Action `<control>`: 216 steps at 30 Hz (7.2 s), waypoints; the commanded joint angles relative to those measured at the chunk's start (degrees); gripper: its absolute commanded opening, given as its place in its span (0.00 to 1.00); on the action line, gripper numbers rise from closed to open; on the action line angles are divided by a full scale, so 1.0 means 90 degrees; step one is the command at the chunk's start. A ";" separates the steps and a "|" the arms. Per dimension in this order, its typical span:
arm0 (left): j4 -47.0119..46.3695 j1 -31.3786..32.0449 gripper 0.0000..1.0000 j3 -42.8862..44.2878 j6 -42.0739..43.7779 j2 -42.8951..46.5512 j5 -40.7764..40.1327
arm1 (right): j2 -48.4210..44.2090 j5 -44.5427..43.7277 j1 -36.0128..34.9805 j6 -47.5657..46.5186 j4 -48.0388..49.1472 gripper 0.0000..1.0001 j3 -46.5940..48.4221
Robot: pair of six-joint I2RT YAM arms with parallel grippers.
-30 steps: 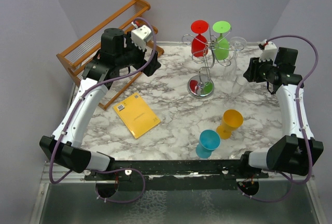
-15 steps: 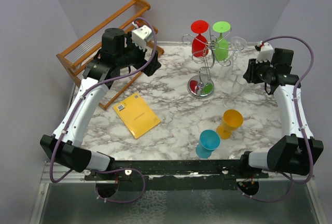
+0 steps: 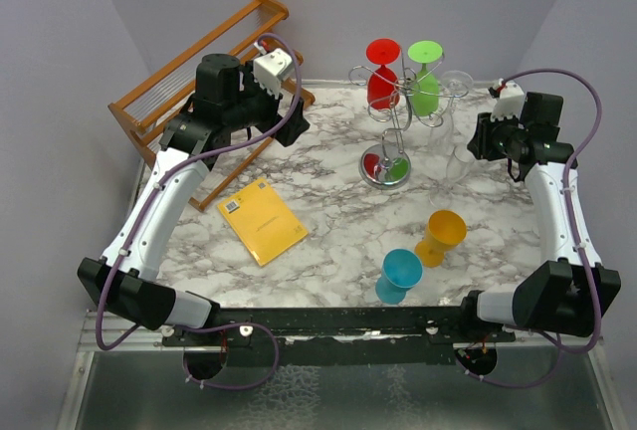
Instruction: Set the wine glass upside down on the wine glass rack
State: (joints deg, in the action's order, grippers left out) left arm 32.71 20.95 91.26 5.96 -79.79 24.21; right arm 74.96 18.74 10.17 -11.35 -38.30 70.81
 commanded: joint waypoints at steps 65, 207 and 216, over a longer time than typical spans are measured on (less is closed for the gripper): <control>-0.0208 -0.0266 0.99 0.0162 -0.0229 0.0263 -0.0250 | 0.0599 -0.1955 -0.0036 -0.0677 0.0163 0.01 0.4578; 0.1877 0.0930 0.00 0.3519 0.5106 -0.0992 -0.2534 | -0.0025 0.1644 -0.1627 -0.0499 -0.0108 0.56 0.4023; 0.2221 0.1724 0.00 0.4081 0.7075 -0.1753 -0.2899 | -0.0269 0.1864 -0.1310 -0.0615 -0.0133 0.56 0.3628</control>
State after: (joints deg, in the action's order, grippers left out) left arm 52.25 35.03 124.68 59.51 -93.51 0.19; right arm 74.32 32.73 -2.61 -15.62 -39.03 104.47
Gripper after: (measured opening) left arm 0.052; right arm 0.553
